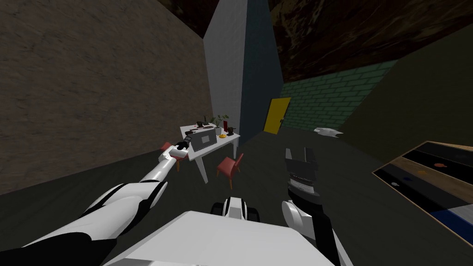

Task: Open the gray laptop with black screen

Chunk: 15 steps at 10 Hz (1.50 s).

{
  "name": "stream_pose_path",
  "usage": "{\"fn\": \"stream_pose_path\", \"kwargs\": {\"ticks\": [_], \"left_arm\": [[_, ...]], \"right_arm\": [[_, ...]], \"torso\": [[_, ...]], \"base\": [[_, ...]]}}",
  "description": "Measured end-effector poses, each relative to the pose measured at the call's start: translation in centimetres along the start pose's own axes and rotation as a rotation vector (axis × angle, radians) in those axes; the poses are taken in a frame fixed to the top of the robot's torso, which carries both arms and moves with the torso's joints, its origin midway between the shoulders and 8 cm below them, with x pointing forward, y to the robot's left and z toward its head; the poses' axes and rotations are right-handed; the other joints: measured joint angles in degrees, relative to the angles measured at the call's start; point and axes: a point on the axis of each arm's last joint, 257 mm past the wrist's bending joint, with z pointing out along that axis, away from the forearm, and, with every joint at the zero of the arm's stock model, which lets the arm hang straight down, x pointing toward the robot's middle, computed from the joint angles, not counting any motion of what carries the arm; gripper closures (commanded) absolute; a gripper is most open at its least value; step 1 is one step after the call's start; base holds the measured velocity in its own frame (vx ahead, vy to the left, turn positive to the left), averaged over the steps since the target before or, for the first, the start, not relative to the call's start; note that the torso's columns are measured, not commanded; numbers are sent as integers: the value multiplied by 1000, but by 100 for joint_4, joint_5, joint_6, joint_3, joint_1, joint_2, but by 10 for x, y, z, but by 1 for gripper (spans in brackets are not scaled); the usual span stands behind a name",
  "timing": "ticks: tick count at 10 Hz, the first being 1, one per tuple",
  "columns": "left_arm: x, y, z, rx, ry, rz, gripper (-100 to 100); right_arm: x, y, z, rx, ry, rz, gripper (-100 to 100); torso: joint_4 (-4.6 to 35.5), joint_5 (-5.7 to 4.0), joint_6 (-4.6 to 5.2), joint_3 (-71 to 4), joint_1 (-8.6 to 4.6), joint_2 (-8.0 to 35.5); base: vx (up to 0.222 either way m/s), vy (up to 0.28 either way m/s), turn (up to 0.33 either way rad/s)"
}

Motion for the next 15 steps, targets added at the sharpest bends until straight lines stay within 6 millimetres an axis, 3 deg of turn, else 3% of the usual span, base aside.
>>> {"fn": "stream_pose_path", "kwargs": {"ticks": [1, 7, 15], "left_arm": [[0, 0, 0, 0, 0, 0, 100], [-3, -7, 9, -72, -3, -54, 100], [-5, -1, 15, -237, -2, -140, 100]], "right_arm": [[0, 0, 0, 0, 0, 0, 0], [0, 0, 0, 0, 0, 0, 0], [0, 0, 0, 0, 0, 0, 0]], "torso": [[1, -1, 0, 2, -1, 3], [-8, 12, -5, -9, 20, -14], [2, -3, 4, 4, -3, 6]], "base": [[3, 0, -12], [-45, 105, -122], [-52, 101, -119]]}}
